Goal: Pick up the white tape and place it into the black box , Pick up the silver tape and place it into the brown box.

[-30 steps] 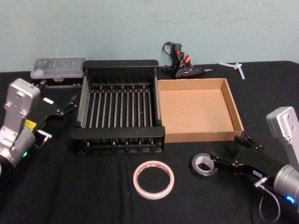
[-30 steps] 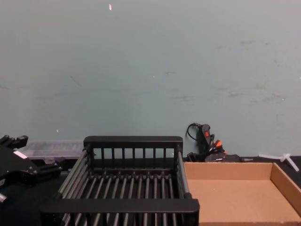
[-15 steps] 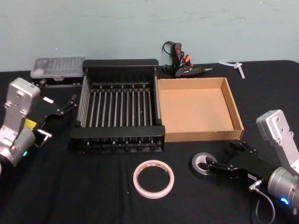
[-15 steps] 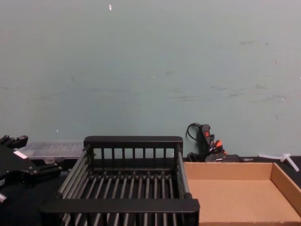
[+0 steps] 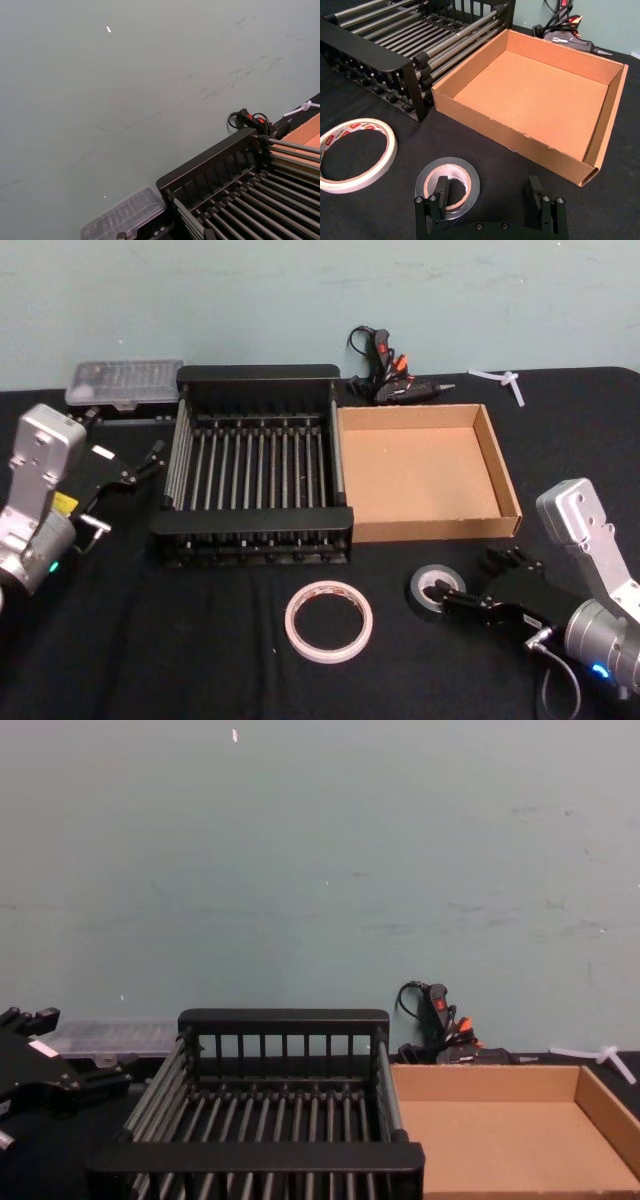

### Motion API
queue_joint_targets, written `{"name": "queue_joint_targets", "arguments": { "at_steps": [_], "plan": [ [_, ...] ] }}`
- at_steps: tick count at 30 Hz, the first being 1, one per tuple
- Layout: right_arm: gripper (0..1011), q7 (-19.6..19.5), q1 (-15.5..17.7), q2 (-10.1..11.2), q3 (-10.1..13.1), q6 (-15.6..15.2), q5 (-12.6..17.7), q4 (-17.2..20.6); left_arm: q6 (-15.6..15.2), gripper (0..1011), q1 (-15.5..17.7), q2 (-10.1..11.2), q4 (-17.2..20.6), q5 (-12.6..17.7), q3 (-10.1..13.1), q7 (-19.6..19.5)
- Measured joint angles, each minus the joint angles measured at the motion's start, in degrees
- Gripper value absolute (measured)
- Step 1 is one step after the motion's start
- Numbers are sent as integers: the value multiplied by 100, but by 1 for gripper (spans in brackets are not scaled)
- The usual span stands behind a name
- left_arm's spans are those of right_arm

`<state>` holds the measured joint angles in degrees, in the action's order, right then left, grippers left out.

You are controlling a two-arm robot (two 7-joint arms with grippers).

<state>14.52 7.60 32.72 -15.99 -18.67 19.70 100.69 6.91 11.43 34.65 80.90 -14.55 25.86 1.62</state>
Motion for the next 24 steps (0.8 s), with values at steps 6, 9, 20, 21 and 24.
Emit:
{"name": "queue_joint_targets", "arguments": {
  "at_steps": [6, 9, 20, 21, 24],
  "plan": [
    [1002, 38, -22, -88, 26, -34, -86, -55, 0, 1001, 1, 0, 0, 0, 0, 0],
    [1002, 55, -25, -132, 44, -42, -129, -71, 0, 1001, 0, 0, 0, 0, 0, 0],
    [1002, 88, -33, -190, 72, -56, -203, -94, 0, 1001, 0, 0, 0, 0, 0, 0],
    [1002, 87, -33, -189, 72, -57, -202, -93, 0, 1001, 0, 0, 0, 0, 0, 0],
    [1002, 85, -32, -185, 72, -56, -201, -92, 0, 1001, 0, 0, 0, 0, 0, 0]
  ]
}}
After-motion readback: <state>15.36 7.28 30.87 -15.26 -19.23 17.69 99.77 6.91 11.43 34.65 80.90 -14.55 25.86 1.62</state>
